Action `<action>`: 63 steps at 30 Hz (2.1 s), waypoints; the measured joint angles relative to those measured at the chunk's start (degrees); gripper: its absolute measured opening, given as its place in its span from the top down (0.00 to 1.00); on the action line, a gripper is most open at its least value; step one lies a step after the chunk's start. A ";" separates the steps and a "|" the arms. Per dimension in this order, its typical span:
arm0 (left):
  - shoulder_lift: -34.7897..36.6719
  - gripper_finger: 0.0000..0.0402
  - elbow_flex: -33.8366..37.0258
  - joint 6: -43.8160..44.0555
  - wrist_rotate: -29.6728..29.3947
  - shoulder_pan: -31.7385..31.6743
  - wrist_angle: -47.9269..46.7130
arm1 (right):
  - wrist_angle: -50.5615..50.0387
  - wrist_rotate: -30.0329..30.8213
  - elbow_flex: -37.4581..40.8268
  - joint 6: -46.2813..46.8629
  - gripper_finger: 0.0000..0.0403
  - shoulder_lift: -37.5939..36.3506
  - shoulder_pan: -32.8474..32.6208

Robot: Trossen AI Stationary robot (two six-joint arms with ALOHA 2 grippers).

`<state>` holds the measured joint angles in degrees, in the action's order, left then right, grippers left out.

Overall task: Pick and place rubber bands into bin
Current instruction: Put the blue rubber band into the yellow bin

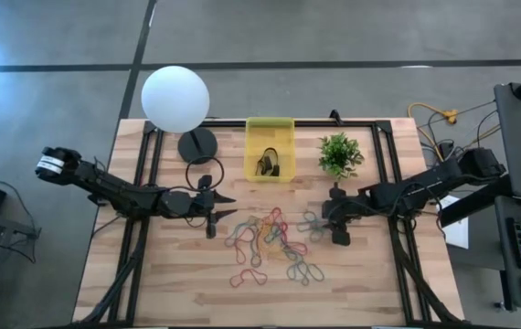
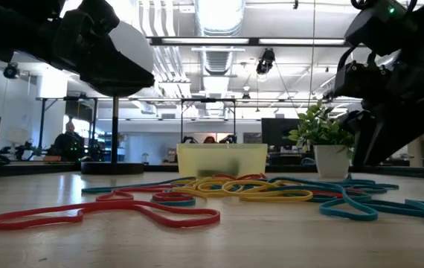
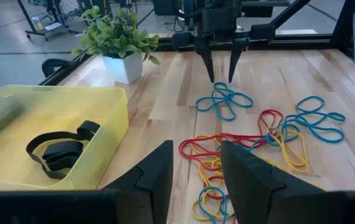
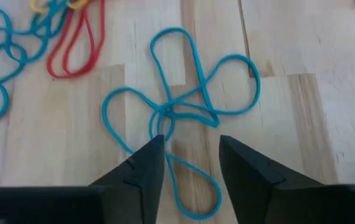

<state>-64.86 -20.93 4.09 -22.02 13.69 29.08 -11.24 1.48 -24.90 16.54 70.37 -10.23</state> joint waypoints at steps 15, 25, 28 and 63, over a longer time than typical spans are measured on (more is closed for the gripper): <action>0.00 0.71 0.02 0.01 0.00 0.00 0.00 | 3.49 -4.07 2.07 -0.14 0.63 4.09 -0.01; 0.00 0.71 0.02 0.03 0.00 0.00 0.00 | 5.56 -5.56 1.69 -0.76 0.65 9.62 0.01; 0.00 0.71 0.02 0.03 0.00 0.00 0.00 | 5.54 -4.81 1.69 -1.37 0.70 9.82 -0.01; 0.00 0.71 0.02 0.07 0.00 0.00 0.07 | 4.59 -2.58 1.54 -12.77 0.98 -9.52 -0.43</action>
<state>-64.86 -20.91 4.16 -22.02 13.69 29.15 -6.65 -1.10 -23.36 3.77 60.85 -10.66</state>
